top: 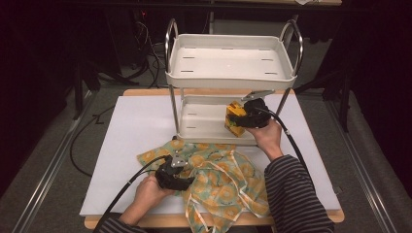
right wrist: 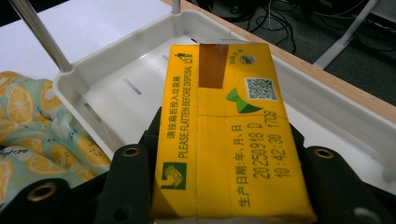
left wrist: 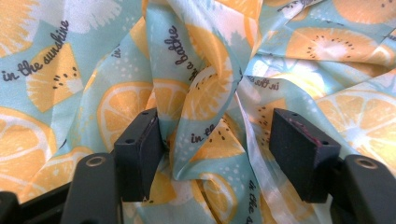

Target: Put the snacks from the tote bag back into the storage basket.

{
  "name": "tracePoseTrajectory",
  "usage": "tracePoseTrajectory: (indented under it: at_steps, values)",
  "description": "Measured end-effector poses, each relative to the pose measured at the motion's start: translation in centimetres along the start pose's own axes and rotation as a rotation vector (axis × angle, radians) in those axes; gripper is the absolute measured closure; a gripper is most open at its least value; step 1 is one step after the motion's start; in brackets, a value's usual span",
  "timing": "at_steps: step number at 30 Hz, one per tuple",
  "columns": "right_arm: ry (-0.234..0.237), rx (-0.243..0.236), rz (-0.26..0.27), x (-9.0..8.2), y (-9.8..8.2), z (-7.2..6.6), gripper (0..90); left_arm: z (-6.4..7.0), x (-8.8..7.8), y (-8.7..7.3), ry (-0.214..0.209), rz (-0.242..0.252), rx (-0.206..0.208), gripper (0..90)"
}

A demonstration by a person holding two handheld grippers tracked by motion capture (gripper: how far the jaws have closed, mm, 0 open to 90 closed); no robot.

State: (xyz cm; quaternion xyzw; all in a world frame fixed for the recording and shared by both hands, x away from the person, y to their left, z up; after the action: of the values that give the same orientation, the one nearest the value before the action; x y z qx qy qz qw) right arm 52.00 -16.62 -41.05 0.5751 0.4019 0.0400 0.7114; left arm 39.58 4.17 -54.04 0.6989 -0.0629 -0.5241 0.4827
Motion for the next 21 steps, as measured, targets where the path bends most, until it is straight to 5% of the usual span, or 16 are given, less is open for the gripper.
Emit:
tracePoseTrajectory:
  at_steps: [21]
  values:
    - [-0.008,0.002,-0.021,1.9,-0.8,0.2,54.4,0.0,0.0,0.0,0.000,0.000,-0.001,35.3]
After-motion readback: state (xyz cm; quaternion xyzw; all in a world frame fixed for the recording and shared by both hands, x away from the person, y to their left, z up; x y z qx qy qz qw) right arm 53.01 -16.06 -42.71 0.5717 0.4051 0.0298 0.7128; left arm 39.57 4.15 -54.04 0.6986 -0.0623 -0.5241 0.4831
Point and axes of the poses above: each handheld gripper's, and its own axes: x roughly forward along the jaws, y roughly out of its top, z roughly to its right, the point moved 9 cm from there along x, roughly forward along the jaws, and after that the axes turned 8 degrees about z, right-handed, at the moved point
